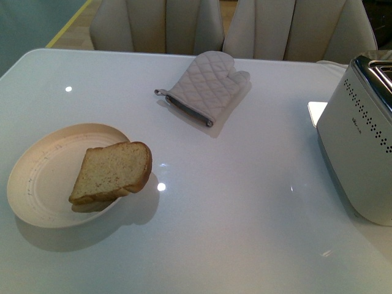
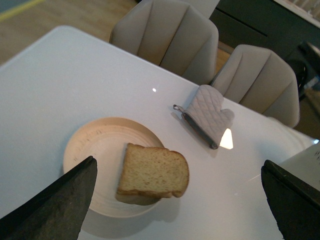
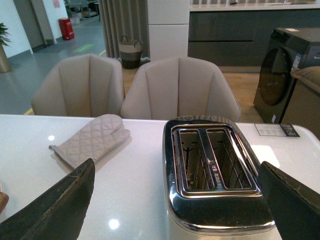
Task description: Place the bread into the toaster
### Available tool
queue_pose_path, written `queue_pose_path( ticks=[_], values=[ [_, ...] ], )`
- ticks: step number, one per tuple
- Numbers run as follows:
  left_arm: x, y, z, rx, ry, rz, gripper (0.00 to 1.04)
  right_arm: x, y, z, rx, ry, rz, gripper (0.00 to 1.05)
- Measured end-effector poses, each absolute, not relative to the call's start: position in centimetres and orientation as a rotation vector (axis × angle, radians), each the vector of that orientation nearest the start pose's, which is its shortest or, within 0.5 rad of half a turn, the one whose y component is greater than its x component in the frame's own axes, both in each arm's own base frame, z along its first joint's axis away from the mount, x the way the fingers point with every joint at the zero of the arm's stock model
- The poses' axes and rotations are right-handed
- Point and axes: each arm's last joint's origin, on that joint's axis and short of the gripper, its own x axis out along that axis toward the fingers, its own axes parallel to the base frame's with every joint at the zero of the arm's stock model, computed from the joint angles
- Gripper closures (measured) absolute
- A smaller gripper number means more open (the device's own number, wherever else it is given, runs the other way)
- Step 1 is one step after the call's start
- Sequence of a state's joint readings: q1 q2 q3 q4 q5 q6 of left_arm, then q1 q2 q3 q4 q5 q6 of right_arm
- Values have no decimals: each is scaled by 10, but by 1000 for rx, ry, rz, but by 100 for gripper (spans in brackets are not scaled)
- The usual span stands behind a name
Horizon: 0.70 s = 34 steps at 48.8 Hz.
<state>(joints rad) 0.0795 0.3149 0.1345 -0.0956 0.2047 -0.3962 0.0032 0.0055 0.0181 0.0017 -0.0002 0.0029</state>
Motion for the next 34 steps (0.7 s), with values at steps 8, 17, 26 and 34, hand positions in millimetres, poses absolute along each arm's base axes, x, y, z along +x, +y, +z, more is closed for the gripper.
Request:
queue_pose_path(
  ticks=[8,17,26,34],
  values=[
    [154,15,187,-552,308,-36,7,97,0,169,3,-14,3,9],
    [227,38,173,-552,349,42,7,97,0,169,3,-14,3,9],
    [293,54,107,-510,519,110,7,97,0,169,3,-14,3,9],
    [315,61,52,-446,660,155,7,97,0,169,3,-14,3,9]
  ],
)
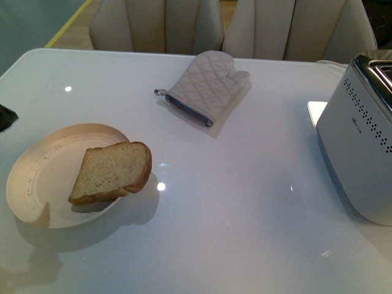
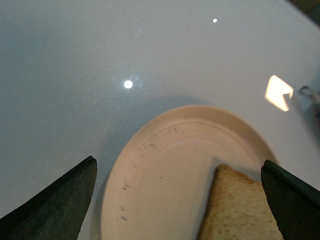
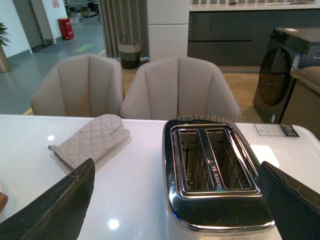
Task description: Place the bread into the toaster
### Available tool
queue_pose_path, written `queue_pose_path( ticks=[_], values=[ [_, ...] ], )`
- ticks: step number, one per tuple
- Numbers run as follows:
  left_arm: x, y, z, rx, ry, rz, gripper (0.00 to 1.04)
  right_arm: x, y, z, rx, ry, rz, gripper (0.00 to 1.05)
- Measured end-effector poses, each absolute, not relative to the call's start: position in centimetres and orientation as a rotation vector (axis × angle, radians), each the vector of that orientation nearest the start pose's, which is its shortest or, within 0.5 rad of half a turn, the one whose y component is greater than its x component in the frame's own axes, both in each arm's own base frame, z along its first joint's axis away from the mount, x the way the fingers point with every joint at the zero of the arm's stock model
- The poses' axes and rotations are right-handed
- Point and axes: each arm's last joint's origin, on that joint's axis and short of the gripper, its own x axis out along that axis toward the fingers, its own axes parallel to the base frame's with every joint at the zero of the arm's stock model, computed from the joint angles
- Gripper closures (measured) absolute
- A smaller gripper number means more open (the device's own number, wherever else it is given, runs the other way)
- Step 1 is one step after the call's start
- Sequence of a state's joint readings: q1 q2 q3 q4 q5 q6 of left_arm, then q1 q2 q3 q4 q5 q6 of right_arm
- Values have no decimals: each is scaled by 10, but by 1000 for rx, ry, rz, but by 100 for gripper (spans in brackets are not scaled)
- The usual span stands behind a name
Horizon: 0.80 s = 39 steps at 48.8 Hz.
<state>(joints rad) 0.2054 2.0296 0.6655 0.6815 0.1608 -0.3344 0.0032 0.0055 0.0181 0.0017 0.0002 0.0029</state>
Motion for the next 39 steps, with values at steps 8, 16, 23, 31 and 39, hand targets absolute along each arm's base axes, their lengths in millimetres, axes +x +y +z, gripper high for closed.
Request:
queue_pose_path(
  ticks=[8,16,23,31,39],
  values=[
    [324,63,15,-406,746,159,7,97,0,169,3,-14,3,9],
    [332,63,-5,-373,784,167,7,97,0,169,3,-14,3,9],
    [333,61,-24,-356,826,183,7,97,0,169,3,-14,3,9],
    [330,56,-37,-337,866,177,19,97,0,169,3,-14,3,9],
    [328,51,-42,-322,885,169,41,97,0,169,3,-14,3,9]
  ],
)
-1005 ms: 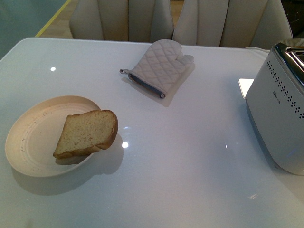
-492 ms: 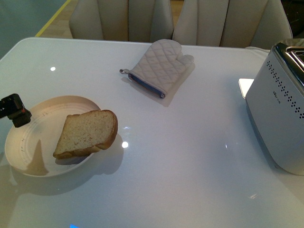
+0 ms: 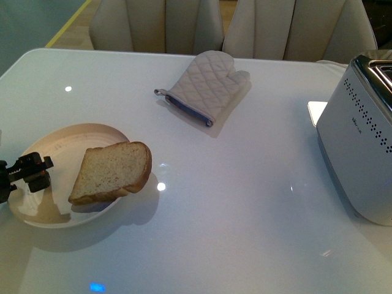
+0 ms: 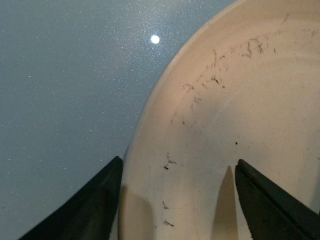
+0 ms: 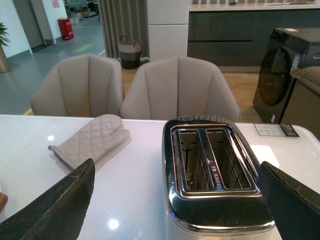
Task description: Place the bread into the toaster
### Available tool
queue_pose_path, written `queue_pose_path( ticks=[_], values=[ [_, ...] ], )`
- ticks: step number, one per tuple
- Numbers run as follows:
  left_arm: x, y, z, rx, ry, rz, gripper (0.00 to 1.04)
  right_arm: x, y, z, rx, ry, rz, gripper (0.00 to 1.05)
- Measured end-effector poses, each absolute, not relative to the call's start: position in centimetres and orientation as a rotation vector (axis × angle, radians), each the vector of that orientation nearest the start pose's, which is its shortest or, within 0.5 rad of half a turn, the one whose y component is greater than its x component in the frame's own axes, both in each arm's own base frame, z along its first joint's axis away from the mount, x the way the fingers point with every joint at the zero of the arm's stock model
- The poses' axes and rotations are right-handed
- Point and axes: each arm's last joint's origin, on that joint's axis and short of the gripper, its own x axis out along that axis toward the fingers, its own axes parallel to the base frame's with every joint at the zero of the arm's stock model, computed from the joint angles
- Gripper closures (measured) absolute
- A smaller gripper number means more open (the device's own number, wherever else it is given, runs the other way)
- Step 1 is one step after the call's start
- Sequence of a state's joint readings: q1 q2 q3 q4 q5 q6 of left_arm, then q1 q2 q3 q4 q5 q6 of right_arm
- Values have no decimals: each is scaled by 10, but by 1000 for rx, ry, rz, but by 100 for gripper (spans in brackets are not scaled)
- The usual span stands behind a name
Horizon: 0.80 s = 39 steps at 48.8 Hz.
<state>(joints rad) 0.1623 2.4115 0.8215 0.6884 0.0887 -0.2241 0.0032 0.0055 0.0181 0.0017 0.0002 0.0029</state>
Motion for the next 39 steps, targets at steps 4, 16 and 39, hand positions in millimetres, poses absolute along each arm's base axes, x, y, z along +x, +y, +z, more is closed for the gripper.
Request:
queue_pose_path(
  ticks=[4,16,39],
  values=[
    [328,48,-43,-312,884,161,53,97,0,169,3,-14,3,9],
    [318,34,-44,-305,895,118,87,97,0,169,3,-14,3,9],
    [302,-50,-42,-356,938,-1,101,97,0,169,3,-14,3,9]
  ],
)
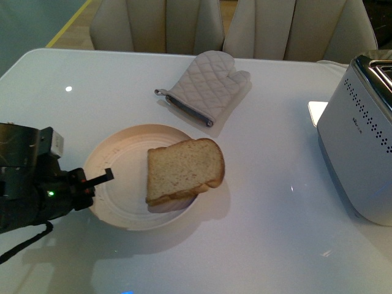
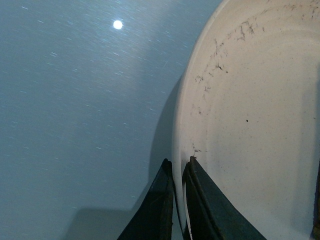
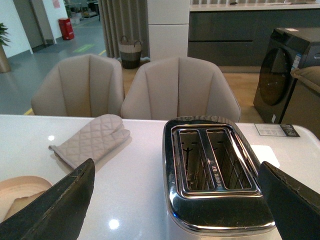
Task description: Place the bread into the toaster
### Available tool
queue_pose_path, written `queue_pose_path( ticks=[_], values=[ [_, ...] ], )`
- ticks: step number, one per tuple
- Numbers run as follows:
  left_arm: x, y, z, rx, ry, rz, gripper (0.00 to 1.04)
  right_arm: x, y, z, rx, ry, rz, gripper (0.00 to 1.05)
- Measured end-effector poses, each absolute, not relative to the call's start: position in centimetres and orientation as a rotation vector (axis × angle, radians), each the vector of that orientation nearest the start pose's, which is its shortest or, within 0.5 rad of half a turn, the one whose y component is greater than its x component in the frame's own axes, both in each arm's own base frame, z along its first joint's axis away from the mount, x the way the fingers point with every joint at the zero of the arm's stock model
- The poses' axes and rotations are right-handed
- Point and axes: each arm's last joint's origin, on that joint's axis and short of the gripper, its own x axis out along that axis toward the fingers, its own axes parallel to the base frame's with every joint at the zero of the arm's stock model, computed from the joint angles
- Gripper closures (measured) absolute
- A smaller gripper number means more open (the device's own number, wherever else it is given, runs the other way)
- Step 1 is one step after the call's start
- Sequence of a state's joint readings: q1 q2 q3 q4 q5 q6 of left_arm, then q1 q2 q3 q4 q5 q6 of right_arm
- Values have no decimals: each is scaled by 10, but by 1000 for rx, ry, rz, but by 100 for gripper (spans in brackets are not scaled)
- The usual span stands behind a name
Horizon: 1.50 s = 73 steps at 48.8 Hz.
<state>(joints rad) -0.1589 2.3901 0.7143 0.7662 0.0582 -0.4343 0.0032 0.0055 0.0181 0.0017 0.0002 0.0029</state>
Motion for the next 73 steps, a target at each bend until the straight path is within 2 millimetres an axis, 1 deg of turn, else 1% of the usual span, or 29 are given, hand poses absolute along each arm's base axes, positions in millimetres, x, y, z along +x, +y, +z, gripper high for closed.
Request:
queue_pose_path(
  ticks=[9,19,24,30,32,36,42,45,47,48,49,52,54,57,58,61,65,67,70,72,73],
  values=[
    [297,-84,-43,-355,963,-62,101,97,0,169,3,-14,3,9],
    [294,-116,-42,-349,984,-115,101,97,0,169,3,-14,3,9],
    [294,-126,-41,-349,990,-122,101,97,0,169,3,-14,3,9],
    [293,-133,-41,-356,995,-130,100,97,0,169,3,-14,3,9],
    [293,-134,-40,-353,996,-131,96,97,0,169,3,-14,3,9],
    [290,-133,-40,-348,999,-124,78,97,0,169,3,-14,3,9],
    [290,-123,-30,-370,970,-104,62,97,0,169,3,-14,3,9],
    [292,-112,-17,-400,919,-87,51,97,0,169,3,-14,3,9],
    [293,-102,-4,-428,870,-74,44,97,0,169,3,-14,3,9],
    [294,-100,0,-437,856,-71,42,97,0,169,3,-14,3,9],
    [294,-92,11,-458,813,-61,37,97,0,169,3,-14,3,9],
    [292,-81,29,-488,748,-47,30,97,0,169,3,-14,3,9],
    [288,-71,48,-523,681,-40,23,97,0,169,3,-14,3,9],
    [274,-53,87,-566,551,-36,9,97,0,169,3,-14,3,9],
    [269,-50,96,-573,522,-39,6,97,0,169,3,-14,3,9],
    [247,-38,131,-602,405,-52,8,97,0,169,3,-14,3,9],
    [223,-29,160,-628,309,-61,7,97,0,169,3,-14,3,9],
    [213,-26,170,-639,273,-62,7,97,0,169,3,-14,3,9],
    [193,-20,186,-530,153,-19,16,97,0,169,3,-14,3,9],
    [178,-15,193,-411,116,-8,23,97,0,169,3,-14,3,9],
    [174,-13,194,-399,110,-5,25,97,0,169,3,-14,3,9]
  ],
)
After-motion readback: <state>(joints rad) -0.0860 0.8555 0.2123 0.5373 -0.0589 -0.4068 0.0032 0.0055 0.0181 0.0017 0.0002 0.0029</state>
